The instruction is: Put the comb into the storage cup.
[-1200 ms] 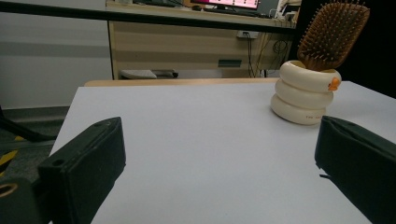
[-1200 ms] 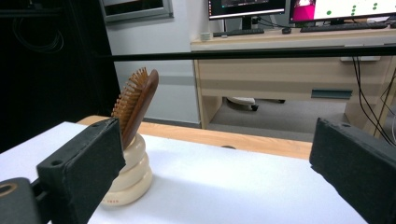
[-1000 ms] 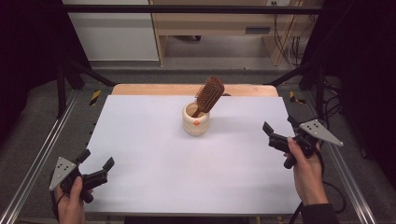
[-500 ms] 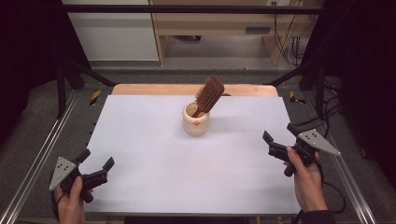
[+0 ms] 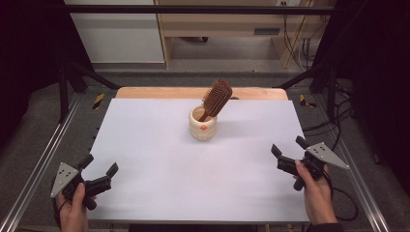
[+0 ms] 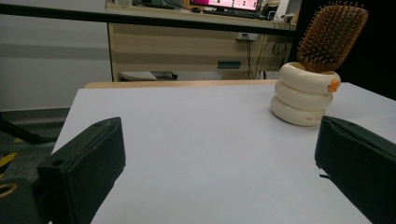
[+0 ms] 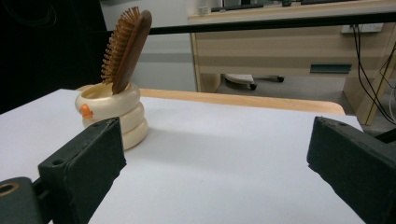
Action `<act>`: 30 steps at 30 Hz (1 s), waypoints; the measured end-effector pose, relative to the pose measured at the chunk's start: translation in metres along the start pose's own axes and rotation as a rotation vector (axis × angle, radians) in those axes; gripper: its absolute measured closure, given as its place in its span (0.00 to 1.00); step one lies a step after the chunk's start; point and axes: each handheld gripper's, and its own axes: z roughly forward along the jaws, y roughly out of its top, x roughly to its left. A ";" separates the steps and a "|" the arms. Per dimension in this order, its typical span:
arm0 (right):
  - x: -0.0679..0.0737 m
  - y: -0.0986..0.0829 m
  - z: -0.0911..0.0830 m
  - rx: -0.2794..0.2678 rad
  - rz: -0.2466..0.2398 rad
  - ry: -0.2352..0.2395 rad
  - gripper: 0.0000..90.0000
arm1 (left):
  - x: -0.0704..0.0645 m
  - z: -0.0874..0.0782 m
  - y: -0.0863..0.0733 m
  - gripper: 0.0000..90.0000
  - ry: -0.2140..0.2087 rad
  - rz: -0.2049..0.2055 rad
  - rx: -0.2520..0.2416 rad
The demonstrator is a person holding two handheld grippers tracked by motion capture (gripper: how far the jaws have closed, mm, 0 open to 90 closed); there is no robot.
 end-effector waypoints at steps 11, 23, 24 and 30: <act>0.004 -0.021 -0.001 0.017 -0.003 0.019 0.05 | 0.000 -0.001 0.001 0.02 -0.004 0.003 -0.010; 0.015 -0.035 0.004 0.021 -0.030 0.067 0.05 | -0.001 0.000 0.001 0.02 -0.014 0.006 -0.016; 0.016 -0.035 0.004 0.021 -0.031 0.072 0.05 | -0.002 0.000 0.001 0.02 -0.015 0.006 -0.016; 0.023 -0.041 0.009 0.024 -0.041 0.098 0.05 | -0.002 0.000 0.001 0.02 -0.025 0.005 -0.022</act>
